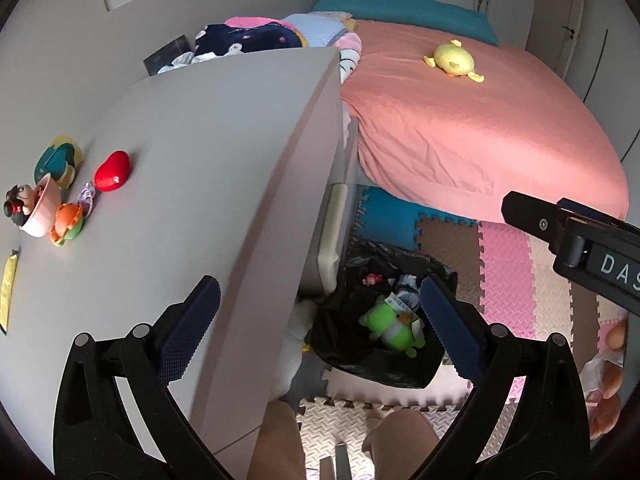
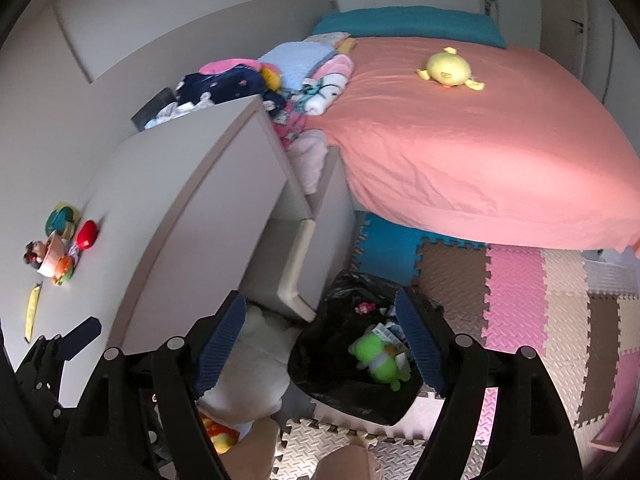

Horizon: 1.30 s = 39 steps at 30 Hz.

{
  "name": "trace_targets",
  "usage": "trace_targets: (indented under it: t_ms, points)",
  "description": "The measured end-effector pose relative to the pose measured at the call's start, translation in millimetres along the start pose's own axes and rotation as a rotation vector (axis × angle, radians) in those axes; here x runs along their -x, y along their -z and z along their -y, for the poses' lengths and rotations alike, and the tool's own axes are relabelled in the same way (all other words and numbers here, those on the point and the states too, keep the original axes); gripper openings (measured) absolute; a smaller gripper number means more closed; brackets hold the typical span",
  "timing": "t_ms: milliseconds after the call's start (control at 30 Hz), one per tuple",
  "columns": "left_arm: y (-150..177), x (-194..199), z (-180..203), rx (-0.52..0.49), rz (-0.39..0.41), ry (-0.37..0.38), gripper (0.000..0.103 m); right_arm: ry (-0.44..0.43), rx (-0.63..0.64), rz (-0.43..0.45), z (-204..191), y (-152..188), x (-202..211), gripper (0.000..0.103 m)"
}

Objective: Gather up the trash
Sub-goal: 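Carry the bear toy and paper note to the bin and release both, then grasp the orange toy with the left tool while the right tool grasps the red heart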

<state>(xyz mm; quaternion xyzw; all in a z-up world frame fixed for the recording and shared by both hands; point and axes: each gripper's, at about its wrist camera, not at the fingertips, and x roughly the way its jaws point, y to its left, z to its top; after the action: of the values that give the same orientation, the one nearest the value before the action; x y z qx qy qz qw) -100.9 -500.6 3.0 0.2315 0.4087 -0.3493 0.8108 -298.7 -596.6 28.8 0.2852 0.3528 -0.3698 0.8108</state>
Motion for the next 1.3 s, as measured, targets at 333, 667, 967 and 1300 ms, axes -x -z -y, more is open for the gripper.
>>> trace_targets:
  t_ms: [333,667,967,1300]
  points:
    - [-2,17,-51,0.063,0.032,-0.029,0.097,-0.116,0.012,0.088,-50,-9,6,0.101]
    - [-5,27,-140,0.198,0.048,-0.105,0.097,-0.200,0.185,0.051,-131,-19,-8,0.101]
    - [-5,19,-224,0.374,0.030,-0.165,0.097,-0.254,0.271,0.013,-198,-31,-20,0.101]
    - [-13,-14,-284,0.532,-0.017,-0.165,0.097,-0.257,0.292,-0.002,-243,-44,-42,0.101]
